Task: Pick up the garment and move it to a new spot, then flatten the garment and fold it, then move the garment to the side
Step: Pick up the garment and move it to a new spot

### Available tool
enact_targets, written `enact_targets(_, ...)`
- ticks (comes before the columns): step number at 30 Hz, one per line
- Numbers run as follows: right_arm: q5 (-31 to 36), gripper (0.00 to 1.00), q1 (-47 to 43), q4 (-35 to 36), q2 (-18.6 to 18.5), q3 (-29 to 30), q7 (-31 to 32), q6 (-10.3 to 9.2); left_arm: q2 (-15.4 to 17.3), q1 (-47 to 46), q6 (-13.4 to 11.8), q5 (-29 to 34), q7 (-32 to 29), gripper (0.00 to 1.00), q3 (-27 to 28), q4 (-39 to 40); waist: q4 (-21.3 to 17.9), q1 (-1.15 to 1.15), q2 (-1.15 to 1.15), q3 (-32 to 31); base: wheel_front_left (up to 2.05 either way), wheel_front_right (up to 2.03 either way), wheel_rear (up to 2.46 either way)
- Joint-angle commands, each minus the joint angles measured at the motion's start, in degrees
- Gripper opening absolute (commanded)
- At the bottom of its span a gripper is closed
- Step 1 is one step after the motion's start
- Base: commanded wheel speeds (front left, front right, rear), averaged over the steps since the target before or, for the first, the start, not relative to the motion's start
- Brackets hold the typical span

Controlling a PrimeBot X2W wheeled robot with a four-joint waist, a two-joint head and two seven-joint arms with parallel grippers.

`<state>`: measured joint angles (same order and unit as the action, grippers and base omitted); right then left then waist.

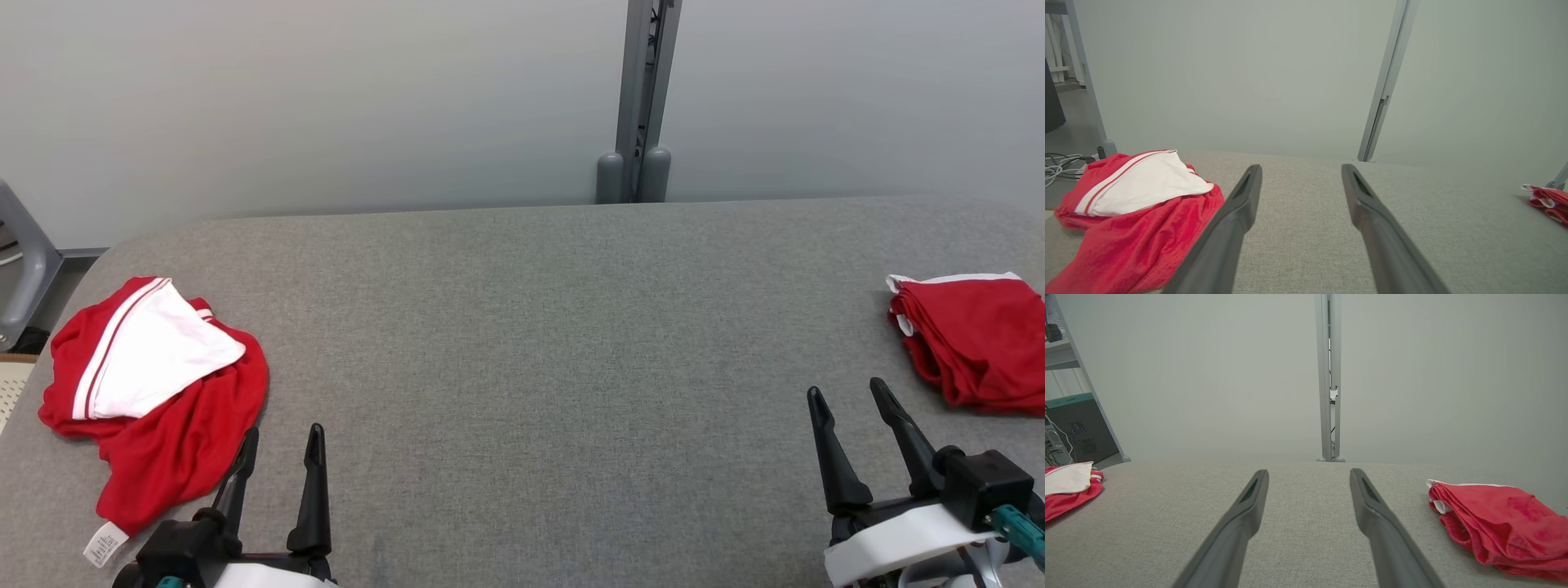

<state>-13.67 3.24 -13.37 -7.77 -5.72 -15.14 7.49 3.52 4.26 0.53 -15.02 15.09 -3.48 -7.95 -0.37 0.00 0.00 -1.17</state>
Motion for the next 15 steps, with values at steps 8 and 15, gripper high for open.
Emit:
enact_targets(8,0.16,1.0,0.19,-0.28,-0.32,0.12,0.02,0.01,0.02,-1.25,0.49,0.54,0.08,1.0,0.48,-0.65,0.3,0.0,0.0,0.12,0.0,0.0,0.0)
enact_targets(15,0.13,1.0,0.06,-0.39,-0.29,0.02,0.01,0.01,-0.13,-1.59,0.94,0.51,0.08,1.0,0.78,-1.3,1.5,0.0,0.0,0.1,0.0,0.0,0.0)
